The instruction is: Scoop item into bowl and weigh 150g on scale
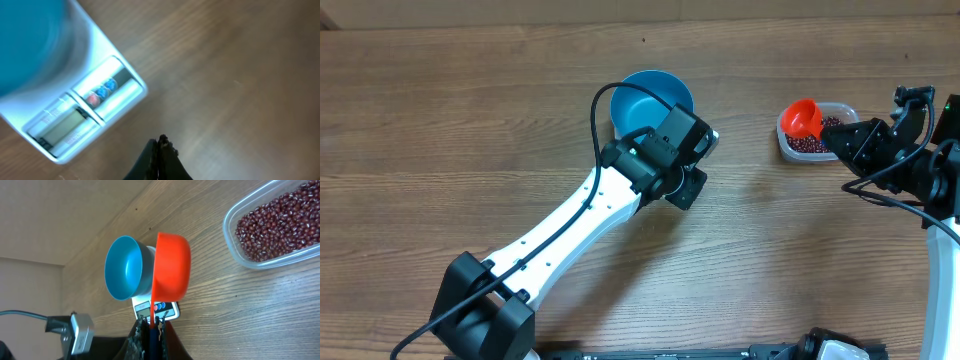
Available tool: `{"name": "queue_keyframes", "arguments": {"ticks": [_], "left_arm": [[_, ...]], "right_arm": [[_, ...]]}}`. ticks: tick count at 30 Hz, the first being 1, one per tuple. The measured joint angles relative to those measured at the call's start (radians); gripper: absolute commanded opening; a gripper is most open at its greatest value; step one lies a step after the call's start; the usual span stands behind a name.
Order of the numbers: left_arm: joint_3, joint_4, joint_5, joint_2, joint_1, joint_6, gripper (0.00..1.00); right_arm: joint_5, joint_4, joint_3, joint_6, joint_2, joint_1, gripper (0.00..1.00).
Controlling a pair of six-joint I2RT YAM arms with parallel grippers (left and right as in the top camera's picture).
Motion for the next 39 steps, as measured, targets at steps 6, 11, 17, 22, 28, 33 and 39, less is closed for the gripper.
{"name": "queue_keyframes", "arguments": {"ticks": [6, 11, 17, 22, 28, 33, 39], "left_arm": [[-0.150, 0.199, -0.136, 0.000, 0.002, 0.108, 0.04], [-0.244, 0.329, -0.166, 0.000, 0.002, 0.207, 0.04], [-0.295, 0.418, -0.177, 0.000, 0.009, 0.297, 0.04], [-0.323, 0.463, -0.177, 0.000, 0.032, 0.345, 0.04], [-0.341, 0.494, -0.180, 0.006, 0.081, 0.349, 0.04], [-0.341, 0.499, -0.180, 0.049, 0.085, 0.349, 0.04], [-0.341, 0.512, -0.172, 0.086, 0.085, 0.365, 0.04]], "right_arm": [[0.004, 0.000, 0.000, 0.000, 0.000, 0.000, 0.04], [0.011, -0.002, 0.000, 0.000, 0.000, 0.000, 0.04], [0.039, -0.026, 0.000, -0.010, 0.000, 0.000, 0.04], [0.047, -0.036, 0.000, -0.021, 0.000, 0.000, 0.04], [0.049, -0.037, 0.000, -0.026, 0.000, 0.000, 0.04], [0.049, -0.038, 0.000, -0.027, 0.000, 0.000, 0.04], [0.049, -0.038, 0.000, -0.026, 0.000, 0.000, 0.04]]}}
